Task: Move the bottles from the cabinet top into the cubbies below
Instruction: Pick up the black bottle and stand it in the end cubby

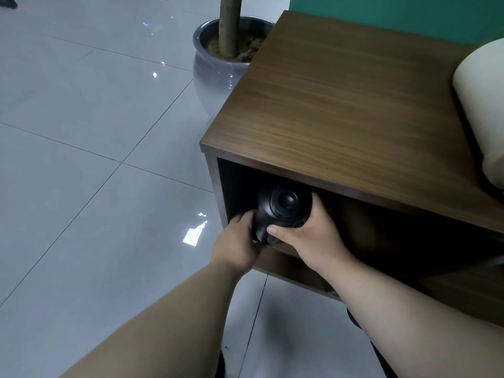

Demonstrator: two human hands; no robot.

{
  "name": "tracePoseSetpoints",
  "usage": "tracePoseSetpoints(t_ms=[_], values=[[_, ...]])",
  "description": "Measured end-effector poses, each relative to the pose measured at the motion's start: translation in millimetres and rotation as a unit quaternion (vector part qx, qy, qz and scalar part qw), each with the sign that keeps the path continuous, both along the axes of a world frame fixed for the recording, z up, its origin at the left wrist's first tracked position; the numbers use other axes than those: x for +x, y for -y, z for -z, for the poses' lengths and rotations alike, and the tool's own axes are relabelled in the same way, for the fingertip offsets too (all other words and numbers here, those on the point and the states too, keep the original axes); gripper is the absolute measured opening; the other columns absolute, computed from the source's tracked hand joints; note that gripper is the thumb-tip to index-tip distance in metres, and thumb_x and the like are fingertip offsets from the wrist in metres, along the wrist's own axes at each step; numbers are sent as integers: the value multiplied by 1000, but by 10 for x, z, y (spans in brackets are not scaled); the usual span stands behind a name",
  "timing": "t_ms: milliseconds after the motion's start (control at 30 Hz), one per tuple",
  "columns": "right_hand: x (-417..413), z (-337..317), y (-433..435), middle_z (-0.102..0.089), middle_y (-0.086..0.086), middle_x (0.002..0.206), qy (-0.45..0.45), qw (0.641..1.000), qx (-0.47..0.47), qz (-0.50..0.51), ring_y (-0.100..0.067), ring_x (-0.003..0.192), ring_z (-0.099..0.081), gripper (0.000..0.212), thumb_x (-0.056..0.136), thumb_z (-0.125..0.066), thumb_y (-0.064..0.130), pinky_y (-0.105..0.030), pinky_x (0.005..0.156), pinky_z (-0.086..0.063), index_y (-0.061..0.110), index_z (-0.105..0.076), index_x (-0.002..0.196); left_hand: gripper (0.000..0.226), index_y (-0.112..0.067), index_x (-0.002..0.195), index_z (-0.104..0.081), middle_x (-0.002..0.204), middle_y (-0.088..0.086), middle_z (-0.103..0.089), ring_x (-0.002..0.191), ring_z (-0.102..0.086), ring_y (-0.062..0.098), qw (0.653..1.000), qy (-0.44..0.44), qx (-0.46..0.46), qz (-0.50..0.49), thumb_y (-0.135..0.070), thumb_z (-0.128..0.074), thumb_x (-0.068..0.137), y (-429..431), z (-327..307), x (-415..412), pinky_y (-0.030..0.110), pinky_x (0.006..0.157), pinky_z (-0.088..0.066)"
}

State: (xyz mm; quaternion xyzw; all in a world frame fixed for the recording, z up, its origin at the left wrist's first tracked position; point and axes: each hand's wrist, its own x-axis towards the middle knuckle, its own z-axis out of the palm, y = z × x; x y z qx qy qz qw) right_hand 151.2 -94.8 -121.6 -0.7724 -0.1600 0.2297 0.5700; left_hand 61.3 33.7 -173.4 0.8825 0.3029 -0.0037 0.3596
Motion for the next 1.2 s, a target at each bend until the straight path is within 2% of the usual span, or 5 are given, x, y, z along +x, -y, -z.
tracePoseSetpoints(t_ms=[200,400,500,1000,1200], values=[[-48,27,-1,-71,5,115,-6,1000,-14,6,-7,108,-67,79,58,-92,-1,-11,83,-50,17,-55,125,43,-28,128,-57,127,0,-63,105,-68,29,1000,2,3,-6,-32,-69,87,14,109,27,36,79,-55],[-47,196,-2,-68,14,122,-26,998,-48,12,-6,117,-63,88,46,-83,25,-39,106,-48,40,-50,127,56,-34,134,-47,127,-2,-66,100,-68,26,1000,10,-9,-19,-26,-73,85,-5,174,21,29,72,-45],[-26,266,10,-66,14,127,-24,998,-57,10,-7,122,-60,87,49,-77,22,-43,110,-45,38,-51,131,58,-31,134,-48,123,-1,-67,99,-68,26,1000,10,-13,-25,-17,-73,83,-15,198,21,29,71,-44],[-50,430,16,-65,13,129,-42,996,-67,30,-11,123,-61,82,46,-71,38,-45,107,-47,43,-51,125,57,-29,130,-53,112,-2,-71,94,-67,22,999,4,-32,-44,-10,-75,81,-34,265,33,26,70,-42],[-104,185,86,-46,0,152,-36,981,-190,4,-19,139,-45,112,62,-84,24,-37,115,-38,32,-23,155,66,-35,133,-51,123,-6,-66,104,-68,22,999,1,-49,-11,-26,-79,74,-72,162,-26,35,77,-57]])
